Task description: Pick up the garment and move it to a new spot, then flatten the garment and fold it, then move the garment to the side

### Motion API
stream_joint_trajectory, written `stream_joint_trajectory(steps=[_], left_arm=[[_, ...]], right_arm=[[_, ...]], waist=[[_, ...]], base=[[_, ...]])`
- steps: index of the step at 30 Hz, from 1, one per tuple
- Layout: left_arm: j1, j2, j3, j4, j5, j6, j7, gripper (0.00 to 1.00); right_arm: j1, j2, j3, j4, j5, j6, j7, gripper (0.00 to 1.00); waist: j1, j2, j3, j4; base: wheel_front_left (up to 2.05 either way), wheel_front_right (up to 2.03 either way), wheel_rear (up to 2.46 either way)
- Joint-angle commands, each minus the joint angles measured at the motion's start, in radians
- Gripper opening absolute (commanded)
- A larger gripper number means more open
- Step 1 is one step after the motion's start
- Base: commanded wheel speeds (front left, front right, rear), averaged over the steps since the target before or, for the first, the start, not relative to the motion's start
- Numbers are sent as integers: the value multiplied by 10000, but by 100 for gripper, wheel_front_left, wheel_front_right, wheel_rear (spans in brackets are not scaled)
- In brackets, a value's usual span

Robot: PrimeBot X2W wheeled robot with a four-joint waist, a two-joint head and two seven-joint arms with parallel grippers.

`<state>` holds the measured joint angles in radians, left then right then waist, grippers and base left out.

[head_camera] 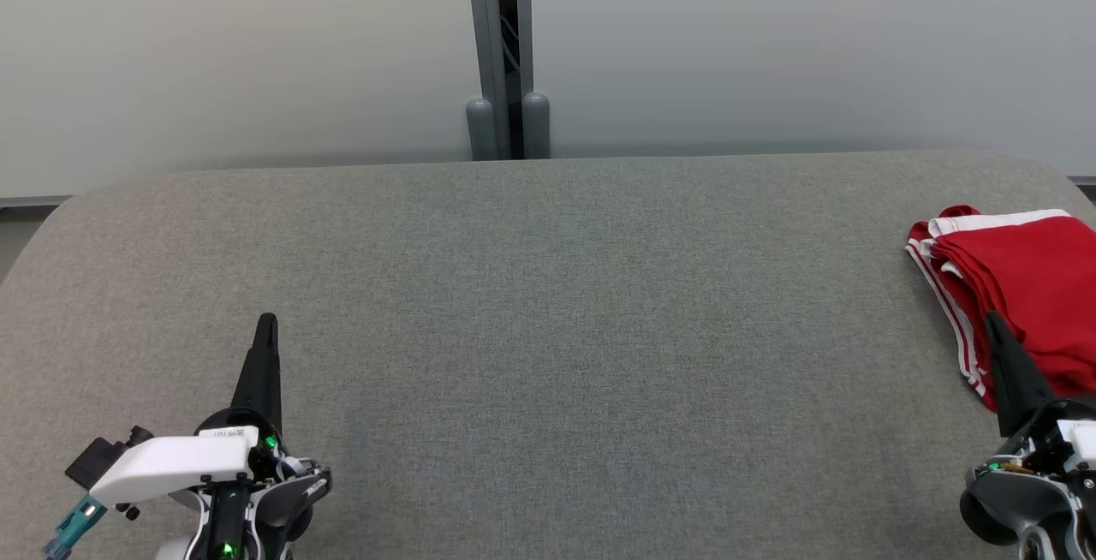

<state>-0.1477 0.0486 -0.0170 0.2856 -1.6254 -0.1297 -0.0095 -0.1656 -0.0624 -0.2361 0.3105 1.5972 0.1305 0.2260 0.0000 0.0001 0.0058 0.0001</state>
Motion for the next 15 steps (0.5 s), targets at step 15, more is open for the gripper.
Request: stream_joint_trajectory(steps=[15], left_arm=[[-136,46,45,-1,-23,-48,21,0]], right_arm=[[-83,-3,-56,19,-5,4,62,0]], waist=[[0,-1,0,0]], base=[[0,0,0]])
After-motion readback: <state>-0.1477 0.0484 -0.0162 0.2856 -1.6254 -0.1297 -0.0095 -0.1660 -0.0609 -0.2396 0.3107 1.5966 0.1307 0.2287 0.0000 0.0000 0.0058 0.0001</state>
